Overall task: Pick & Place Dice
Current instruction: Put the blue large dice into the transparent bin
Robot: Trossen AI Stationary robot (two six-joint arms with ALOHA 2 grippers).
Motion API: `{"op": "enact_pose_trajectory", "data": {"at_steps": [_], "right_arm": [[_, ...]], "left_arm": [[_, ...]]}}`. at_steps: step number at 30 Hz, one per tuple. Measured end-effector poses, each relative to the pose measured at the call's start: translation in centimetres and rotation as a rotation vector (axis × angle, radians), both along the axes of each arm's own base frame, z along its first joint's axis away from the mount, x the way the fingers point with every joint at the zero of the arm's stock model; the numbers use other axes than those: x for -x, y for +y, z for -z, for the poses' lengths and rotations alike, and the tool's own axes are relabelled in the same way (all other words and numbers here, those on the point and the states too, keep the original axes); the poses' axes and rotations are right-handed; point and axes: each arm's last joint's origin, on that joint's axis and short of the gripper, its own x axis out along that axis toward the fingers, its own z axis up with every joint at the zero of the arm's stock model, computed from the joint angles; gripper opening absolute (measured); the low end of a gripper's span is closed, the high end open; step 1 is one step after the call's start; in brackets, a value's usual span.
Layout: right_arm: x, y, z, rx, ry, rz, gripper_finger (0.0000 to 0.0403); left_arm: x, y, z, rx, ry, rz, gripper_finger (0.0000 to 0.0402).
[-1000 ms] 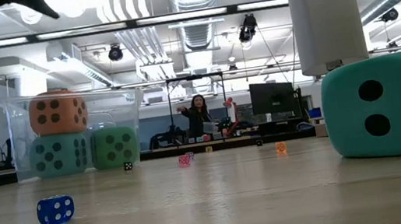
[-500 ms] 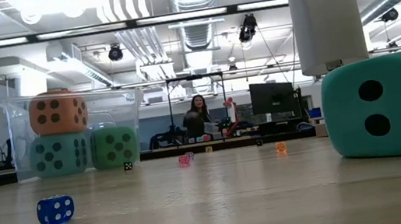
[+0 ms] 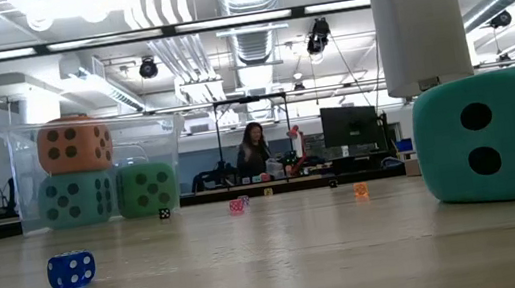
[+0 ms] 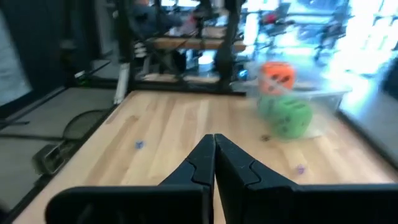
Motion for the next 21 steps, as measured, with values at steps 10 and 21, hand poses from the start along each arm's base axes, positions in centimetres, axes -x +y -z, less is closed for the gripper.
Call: {"op": "enact_pose_trajectory", "data": {"at_steps": [10,21], "right_arm": [[-2.6,2.6,2.6,-0.164,0.308,-0.372,0.0008],[-5.3,4.5,7.0,-0.254,0.674,-0.384,0.0008]], "left_arm": [[-0.1,0.0,0.0,0.003,-0.007,0.001,0.0376],[-0.1,0.0,0.0,-0.067,0.030,0.064,0.0383]]}}
